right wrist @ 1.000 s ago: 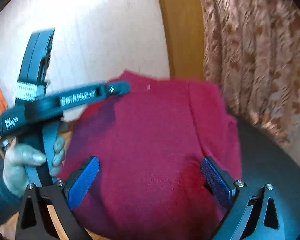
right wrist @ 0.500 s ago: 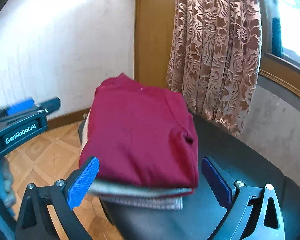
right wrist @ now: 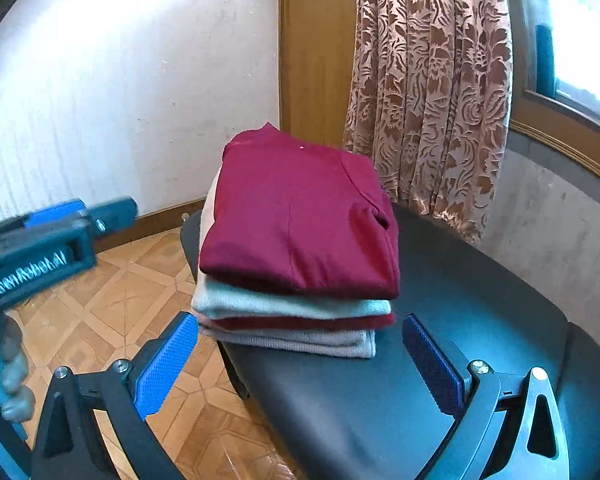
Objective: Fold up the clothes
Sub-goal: 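Open both grippers and withdraw them from the stacked clothes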
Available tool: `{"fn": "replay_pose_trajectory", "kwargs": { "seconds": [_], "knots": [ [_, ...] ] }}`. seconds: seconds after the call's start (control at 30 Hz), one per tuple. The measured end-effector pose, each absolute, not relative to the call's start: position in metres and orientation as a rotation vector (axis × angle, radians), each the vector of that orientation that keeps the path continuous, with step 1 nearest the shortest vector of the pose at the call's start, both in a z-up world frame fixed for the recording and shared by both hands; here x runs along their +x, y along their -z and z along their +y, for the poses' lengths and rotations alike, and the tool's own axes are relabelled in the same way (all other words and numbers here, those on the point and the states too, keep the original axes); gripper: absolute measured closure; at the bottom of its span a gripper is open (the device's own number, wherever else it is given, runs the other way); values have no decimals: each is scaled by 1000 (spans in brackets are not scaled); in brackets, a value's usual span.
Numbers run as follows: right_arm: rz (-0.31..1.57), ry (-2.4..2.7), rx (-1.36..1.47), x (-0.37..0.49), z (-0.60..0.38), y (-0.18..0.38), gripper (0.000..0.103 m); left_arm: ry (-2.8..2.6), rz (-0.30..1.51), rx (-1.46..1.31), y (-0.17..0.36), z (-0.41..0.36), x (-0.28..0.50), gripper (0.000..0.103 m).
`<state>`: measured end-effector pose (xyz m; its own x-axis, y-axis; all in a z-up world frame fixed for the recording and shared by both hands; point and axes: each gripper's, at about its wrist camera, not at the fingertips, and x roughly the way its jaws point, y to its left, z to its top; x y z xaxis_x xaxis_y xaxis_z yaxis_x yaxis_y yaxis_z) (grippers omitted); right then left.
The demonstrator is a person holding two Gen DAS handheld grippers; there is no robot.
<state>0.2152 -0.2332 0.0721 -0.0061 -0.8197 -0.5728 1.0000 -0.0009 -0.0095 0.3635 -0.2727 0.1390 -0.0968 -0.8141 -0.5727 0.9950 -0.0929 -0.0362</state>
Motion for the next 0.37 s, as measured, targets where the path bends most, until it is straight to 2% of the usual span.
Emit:
{"fn": "replay_pose_trajectory", "kwargs": {
  "seconds": [0.07, 0.2, 0.37],
  "knots": [
    [484, 1528, 473, 212, -229, -71, 0, 1627, 508, 485, -135, -271, 363, 35],
    [475, 1523, 521, 202, -224, -65, 0, 1636, 479, 492, -126, -277, 354, 54],
    [473, 1534, 568, 195, -227, -55, 0, 1617, 454, 489, -124, -278, 351, 54]
  ]
}}
